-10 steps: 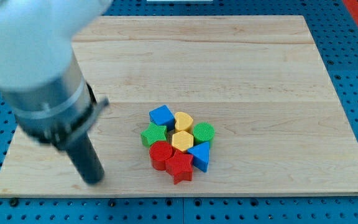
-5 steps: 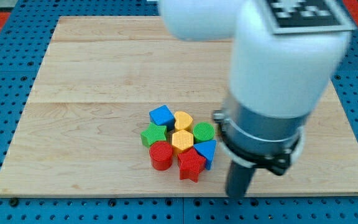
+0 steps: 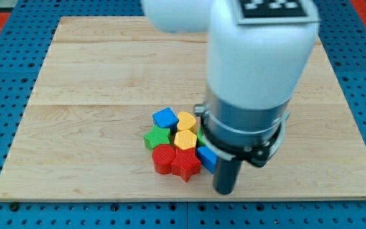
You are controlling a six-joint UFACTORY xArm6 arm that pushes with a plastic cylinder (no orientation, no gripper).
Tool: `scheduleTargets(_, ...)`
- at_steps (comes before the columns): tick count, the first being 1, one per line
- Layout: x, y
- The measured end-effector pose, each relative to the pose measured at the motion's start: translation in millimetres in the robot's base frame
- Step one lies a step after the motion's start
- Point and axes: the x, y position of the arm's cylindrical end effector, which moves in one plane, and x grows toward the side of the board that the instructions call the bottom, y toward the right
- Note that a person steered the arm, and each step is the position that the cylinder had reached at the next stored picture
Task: Move the red star to the top center of the board
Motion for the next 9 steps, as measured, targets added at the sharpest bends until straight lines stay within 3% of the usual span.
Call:
scheduleTargets(2, -11.6, -87.2)
scheduleTargets(4, -14.3, -126.5)
scheduleTargets(9, -126.5, -156.4)
